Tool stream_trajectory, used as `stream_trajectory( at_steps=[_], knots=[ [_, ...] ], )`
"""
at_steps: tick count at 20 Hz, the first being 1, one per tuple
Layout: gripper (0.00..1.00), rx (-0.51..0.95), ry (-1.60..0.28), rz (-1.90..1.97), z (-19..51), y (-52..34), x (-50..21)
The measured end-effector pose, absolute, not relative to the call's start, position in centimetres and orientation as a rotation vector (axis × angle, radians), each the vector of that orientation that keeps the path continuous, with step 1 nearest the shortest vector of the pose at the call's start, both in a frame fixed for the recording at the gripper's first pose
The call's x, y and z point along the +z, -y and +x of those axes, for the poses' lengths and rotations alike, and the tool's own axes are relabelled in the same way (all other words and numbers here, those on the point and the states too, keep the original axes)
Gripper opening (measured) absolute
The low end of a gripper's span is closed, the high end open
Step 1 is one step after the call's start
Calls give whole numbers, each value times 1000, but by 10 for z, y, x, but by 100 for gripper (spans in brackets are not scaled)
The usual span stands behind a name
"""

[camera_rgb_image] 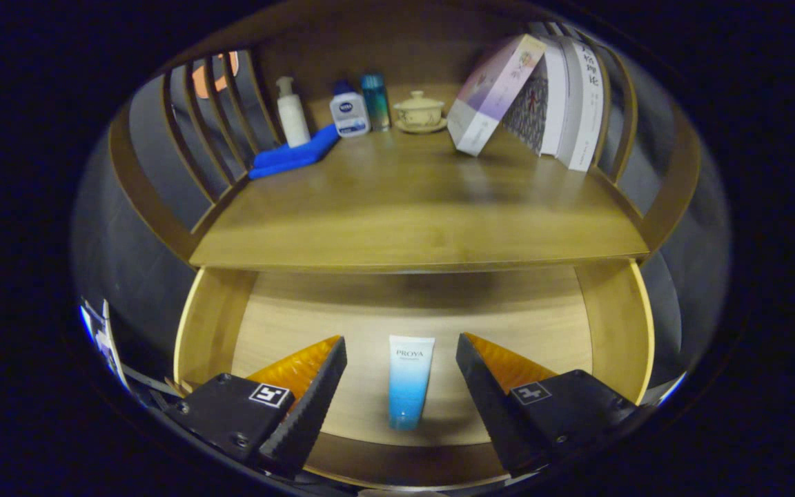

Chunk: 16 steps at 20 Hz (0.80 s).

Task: Pull open the drawer, take out the items inside it, and place them on the countertop above the cabinet.

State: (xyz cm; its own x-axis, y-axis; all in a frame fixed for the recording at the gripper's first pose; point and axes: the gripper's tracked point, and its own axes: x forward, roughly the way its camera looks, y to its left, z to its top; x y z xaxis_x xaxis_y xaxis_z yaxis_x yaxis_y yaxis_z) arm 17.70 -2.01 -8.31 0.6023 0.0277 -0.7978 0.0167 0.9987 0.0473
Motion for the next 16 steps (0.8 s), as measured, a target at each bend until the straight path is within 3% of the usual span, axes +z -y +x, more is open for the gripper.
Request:
stream_trajectory(
  at_steps=[13,16],
  knots=[
    [98,-88,-1271,22,160,23,-151],
    [88,-113,-1317,45,156,26,-158]
  ],
)
